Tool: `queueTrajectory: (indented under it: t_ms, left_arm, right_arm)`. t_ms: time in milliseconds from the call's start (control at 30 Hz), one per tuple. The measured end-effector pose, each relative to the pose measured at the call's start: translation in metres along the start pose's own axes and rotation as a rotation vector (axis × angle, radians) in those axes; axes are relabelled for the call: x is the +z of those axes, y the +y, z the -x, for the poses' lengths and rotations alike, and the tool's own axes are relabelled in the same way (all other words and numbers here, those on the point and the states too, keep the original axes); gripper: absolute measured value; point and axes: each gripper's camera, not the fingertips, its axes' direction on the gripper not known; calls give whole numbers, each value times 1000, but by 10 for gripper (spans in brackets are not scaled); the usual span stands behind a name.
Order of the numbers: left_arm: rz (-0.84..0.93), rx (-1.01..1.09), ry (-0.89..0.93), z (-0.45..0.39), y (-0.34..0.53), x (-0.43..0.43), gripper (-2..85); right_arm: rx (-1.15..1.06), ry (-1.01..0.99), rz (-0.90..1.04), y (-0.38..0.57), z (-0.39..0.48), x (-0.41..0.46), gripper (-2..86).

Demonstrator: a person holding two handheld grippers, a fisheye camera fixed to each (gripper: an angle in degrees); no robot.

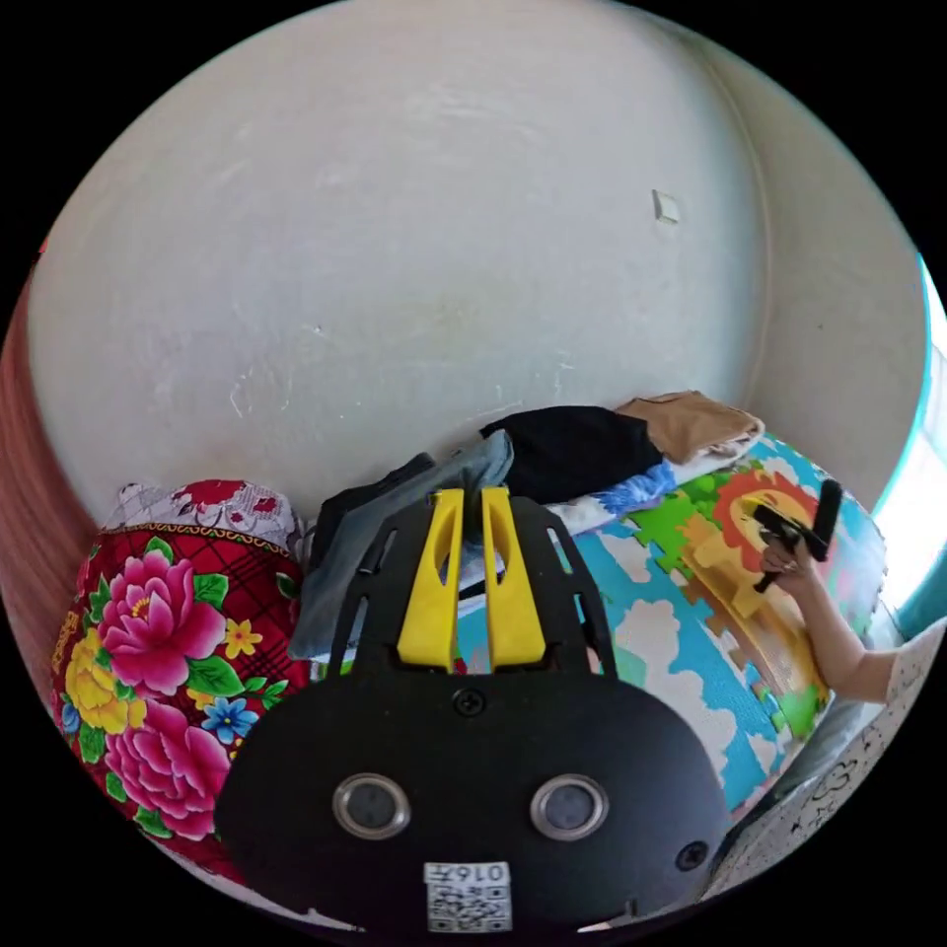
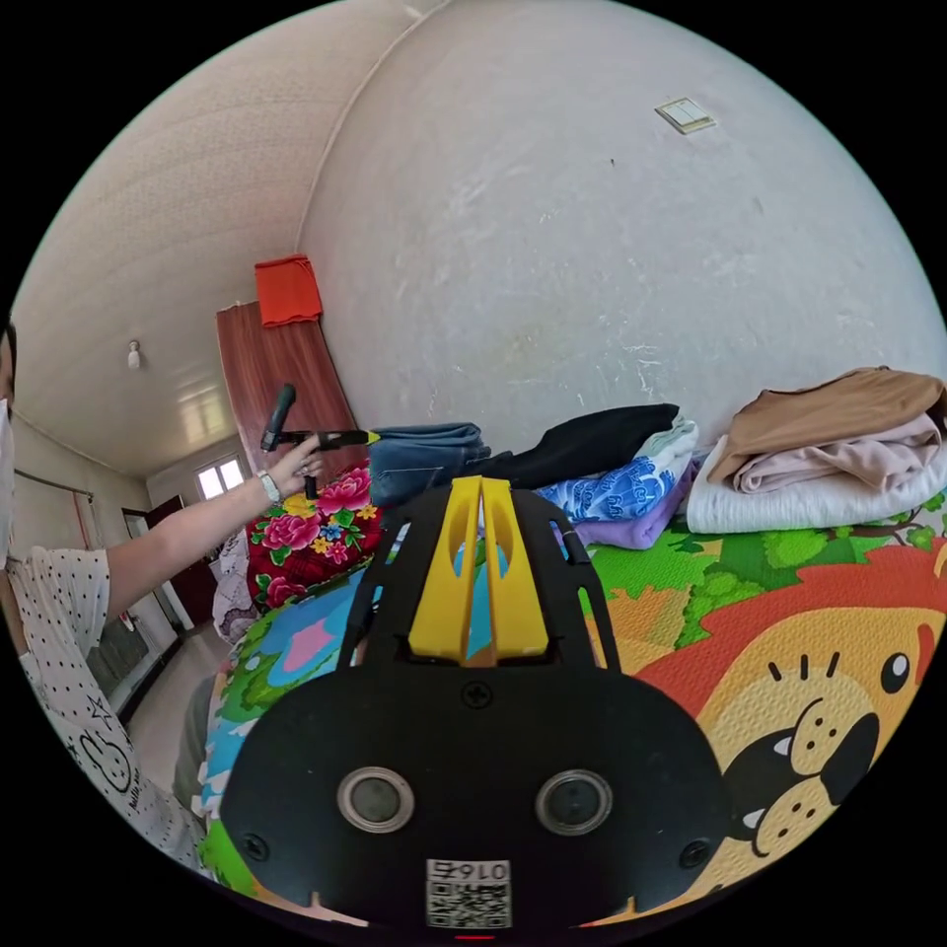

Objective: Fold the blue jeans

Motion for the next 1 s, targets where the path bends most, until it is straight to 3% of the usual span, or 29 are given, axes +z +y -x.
queueTrajectory:
  t_ms: [167, 300, 433, 500, 600, 700, 767, 833, 1000]
  left_arm:
    - [-59, 64, 268, -46, 29, -89, 5]
    - [-83, 108, 340, -87, 48, -115, 2]
    - [-63, 136, 518, -117, 50, -116, -2]
    - [-103, 156, 584, -131, 50, -122, -3]
    - [-173, 209, 620, -153, 42, -136, -6]
    - [-275, 228, 671, -166, 27, -152, -9]
    - [-270, 276, 590, -189, 12, -159, -9]
    - [-237, 311, 562, -207, 0, -151, -9]
    - [-61, 329, 570, -263, -16, -64, -9]
  right_arm:
    - [7, 5, -20, 6, 22, -2, 1]
    - [-35, -1, 72, 2, 60, 6, 9]
    - [-282, -264, 282, -15, 150, 18, 50]
    - [-384, -264, 340, -16, 197, 17, 85]
    - [-518, -146, 318, -11, 266, -4, 106]
    - [-472, 42, 132, -4, 304, -47, 101]
    - [-417, 169, 49, -2, 319, -74, 87]
    - [-384, 328, 1, 0, 343, -105, 68]
    - [-474, 450, 111, 15, 410, -118, 61]
